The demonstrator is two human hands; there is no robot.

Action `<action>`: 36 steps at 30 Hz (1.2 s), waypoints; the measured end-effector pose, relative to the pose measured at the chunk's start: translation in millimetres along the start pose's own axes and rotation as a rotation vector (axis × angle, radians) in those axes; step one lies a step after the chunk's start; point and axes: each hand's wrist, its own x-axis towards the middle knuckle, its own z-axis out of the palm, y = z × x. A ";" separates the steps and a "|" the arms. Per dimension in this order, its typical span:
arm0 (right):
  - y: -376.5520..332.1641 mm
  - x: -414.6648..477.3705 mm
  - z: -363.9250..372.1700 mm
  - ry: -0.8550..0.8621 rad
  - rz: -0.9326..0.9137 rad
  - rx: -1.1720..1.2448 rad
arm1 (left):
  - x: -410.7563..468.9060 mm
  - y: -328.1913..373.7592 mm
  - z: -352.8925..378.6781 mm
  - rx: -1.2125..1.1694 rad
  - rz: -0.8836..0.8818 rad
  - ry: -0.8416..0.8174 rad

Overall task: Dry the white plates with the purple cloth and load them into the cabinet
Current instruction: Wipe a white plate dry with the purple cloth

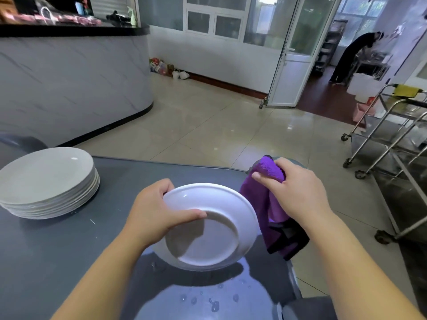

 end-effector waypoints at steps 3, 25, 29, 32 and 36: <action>-12.0 3.6 1.9 0.077 -0.022 0.081 | -2.6 -2.7 3.3 0.004 -0.048 0.017; -74.0 -4.2 54.5 -0.049 -0.182 0.291 | 26.8 -10.3 -34.6 -0.057 -0.154 0.218; -85.4 -0.5 72.6 -0.022 -0.176 0.277 | 29.4 -15.1 -42.2 -0.087 -0.164 0.205; -100.2 0.8 79.6 -0.026 -0.172 0.305 | 31.8 -18.4 -47.4 -0.159 -0.152 0.225; -110.1 5.7 81.7 0.049 -0.127 0.333 | 31.2 -23.5 -53.8 -0.249 -0.166 0.294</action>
